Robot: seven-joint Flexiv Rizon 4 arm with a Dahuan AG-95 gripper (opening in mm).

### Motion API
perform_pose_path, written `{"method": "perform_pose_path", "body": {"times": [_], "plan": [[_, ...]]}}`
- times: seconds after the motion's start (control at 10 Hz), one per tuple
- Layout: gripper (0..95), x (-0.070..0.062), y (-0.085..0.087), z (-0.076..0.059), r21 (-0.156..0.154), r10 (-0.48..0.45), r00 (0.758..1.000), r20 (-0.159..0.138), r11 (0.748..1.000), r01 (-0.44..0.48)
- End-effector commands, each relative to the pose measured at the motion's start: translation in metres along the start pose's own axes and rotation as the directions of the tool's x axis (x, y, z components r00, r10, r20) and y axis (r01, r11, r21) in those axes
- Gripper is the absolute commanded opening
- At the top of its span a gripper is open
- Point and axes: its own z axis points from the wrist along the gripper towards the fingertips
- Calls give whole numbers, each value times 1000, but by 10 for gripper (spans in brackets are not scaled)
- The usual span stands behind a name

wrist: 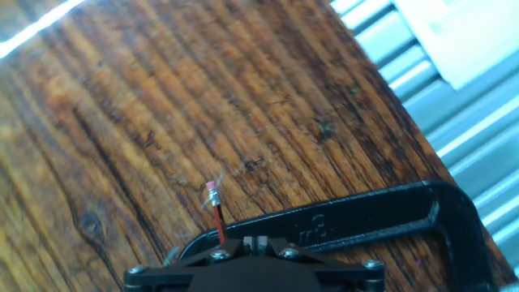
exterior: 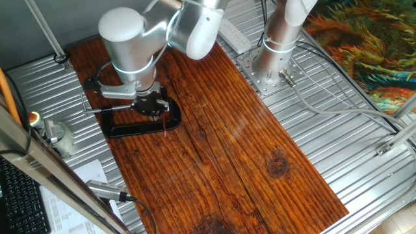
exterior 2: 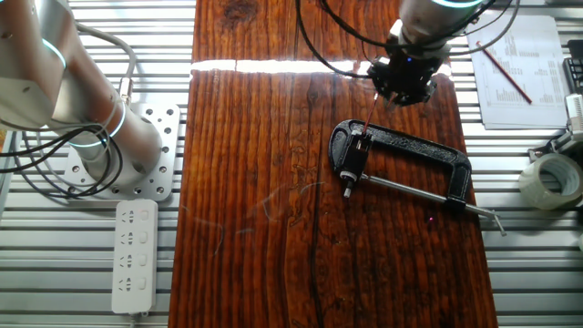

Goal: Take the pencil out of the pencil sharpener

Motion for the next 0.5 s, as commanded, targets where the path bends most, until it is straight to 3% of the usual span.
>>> {"method": "perform_pose_path", "body": {"times": [0.1,0.5], "plan": [[190,4,6,2,-9,-69,997,19,998,70],[190,4,6,3,-8,-78,997,17,997,79]]}}
